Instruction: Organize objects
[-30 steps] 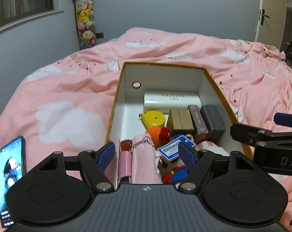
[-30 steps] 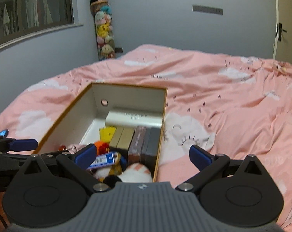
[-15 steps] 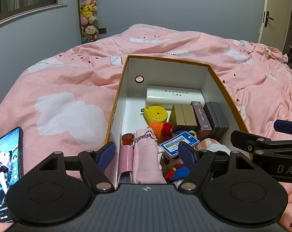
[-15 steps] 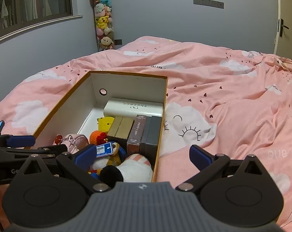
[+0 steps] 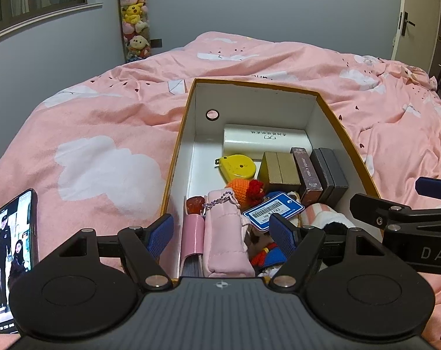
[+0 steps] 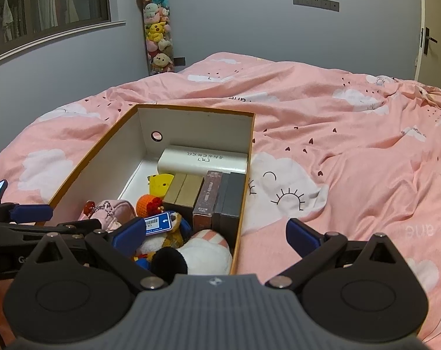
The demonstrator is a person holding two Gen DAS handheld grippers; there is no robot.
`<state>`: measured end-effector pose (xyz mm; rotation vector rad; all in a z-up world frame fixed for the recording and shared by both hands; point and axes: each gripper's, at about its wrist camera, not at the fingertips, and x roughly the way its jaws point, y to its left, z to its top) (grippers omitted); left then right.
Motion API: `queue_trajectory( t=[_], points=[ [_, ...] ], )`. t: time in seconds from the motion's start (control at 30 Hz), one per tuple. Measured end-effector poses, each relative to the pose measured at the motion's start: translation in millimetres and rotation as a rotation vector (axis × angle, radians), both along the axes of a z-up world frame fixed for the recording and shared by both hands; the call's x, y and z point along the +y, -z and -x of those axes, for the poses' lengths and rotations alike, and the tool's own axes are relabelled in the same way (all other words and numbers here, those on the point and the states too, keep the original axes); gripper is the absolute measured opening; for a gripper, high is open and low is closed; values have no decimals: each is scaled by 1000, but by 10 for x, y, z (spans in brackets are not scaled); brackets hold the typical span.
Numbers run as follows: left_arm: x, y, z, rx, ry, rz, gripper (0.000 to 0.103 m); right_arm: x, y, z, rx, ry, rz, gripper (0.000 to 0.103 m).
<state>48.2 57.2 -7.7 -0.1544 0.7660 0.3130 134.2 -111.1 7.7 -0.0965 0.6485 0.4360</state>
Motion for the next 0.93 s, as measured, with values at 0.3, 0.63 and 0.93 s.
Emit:
queue_trajectory(
  t=[0.3, 0.63, 0.93],
  points=[
    [-1, -1, 4, 4, 2, -4, 87, 5, 14, -4, 8, -2, -1, 102],
    [5, -6, 6, 4, 7, -6, 87, -2, 31, -18, 19, -2, -5, 102],
    [8, -5, 4, 6, 13, -9, 87, -5, 42, -19, 23, -3, -5, 102]
  ],
)
